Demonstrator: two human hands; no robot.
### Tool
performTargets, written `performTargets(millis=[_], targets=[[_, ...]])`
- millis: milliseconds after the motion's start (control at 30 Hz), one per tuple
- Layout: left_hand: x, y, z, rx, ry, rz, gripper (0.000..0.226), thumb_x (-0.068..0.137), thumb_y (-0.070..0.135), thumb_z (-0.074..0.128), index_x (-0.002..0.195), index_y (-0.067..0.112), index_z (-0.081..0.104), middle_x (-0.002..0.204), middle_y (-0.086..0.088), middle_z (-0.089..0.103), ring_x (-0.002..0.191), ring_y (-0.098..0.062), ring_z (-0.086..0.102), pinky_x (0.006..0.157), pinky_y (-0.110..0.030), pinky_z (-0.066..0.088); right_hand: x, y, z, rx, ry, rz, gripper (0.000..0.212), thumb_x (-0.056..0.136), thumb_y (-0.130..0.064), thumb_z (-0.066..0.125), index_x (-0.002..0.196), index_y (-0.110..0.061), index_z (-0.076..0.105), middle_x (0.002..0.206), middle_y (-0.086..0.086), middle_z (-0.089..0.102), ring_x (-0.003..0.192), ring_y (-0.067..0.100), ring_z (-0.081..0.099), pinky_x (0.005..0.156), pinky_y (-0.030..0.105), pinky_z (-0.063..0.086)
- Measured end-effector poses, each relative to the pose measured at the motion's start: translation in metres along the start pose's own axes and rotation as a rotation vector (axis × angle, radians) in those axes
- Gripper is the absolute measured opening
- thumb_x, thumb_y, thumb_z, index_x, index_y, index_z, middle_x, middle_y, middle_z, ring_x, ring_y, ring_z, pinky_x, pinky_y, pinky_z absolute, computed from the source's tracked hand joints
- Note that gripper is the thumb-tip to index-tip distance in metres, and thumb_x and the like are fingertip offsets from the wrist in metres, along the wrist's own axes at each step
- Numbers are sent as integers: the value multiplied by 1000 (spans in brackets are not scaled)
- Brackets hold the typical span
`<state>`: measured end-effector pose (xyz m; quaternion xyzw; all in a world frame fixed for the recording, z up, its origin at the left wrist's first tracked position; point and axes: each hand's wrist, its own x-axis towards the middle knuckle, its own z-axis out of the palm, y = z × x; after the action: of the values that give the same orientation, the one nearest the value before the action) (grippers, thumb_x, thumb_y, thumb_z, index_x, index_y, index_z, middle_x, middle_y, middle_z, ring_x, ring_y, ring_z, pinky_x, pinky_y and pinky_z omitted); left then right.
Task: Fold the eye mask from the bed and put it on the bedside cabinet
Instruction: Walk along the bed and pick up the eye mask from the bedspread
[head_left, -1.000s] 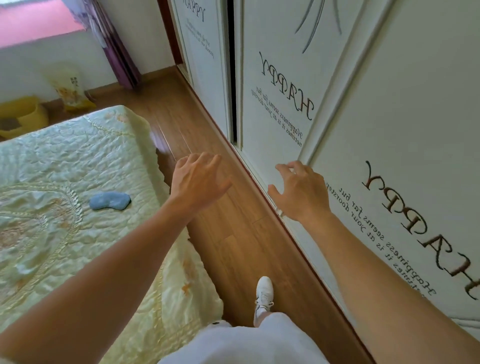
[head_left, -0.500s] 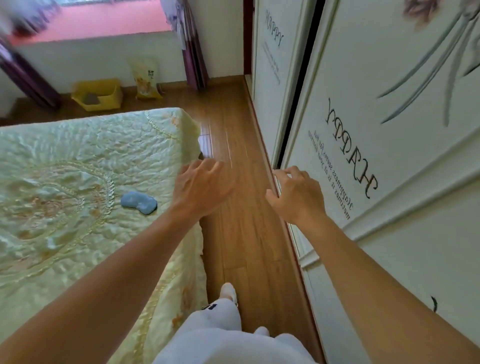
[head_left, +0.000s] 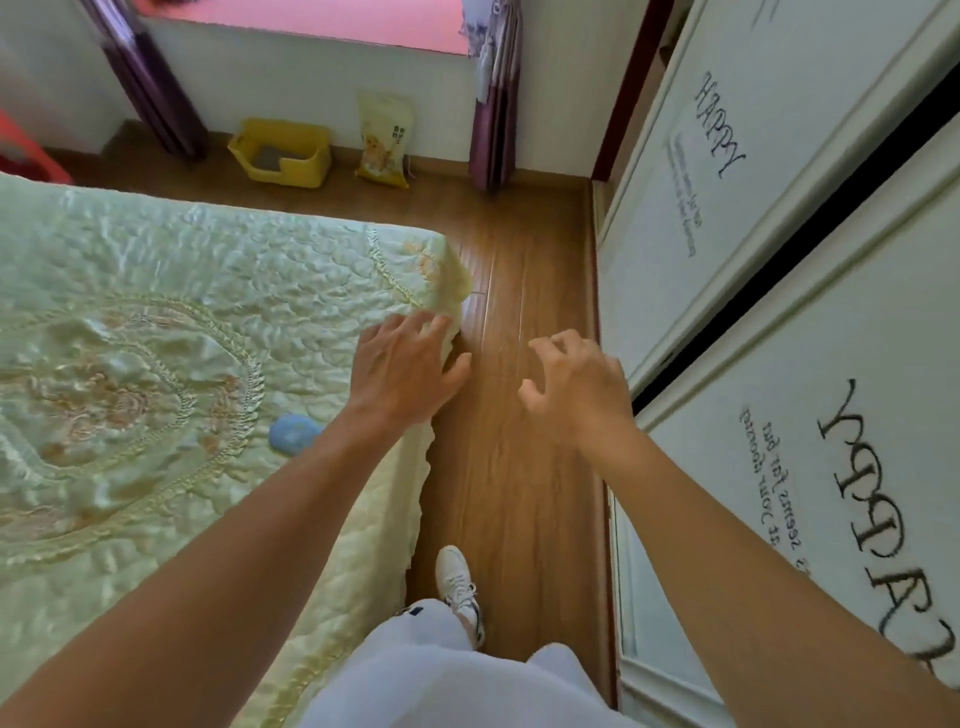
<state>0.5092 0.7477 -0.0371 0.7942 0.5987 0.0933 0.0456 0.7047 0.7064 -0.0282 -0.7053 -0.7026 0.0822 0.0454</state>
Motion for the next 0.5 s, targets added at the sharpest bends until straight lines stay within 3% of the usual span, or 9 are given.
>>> performTargets(millis=[300, 500], targets=[[87, -110, -8, 21, 36, -281, 61, 88, 59, 41, 136, 23, 52, 134, -4, 61, 122, -27, 56, 95, -46, 46, 165, -77, 3, -9, -51, -214, 39, 93, -41, 54, 126, -22, 61, 128, 5, 64, 115, 26, 59, 98, 46, 48], [94, -179, -3, 14, 48, -526, 59, 88, 57, 46, 135, 22, 54, 131, -6, 63, 116, -29, 59, 92, -45, 45, 239, -136, 24, -49, -144, -415, 54, 93, -46, 53, 142, -23, 52, 142, 7, 57, 131, 29, 52, 106, 47, 42]])
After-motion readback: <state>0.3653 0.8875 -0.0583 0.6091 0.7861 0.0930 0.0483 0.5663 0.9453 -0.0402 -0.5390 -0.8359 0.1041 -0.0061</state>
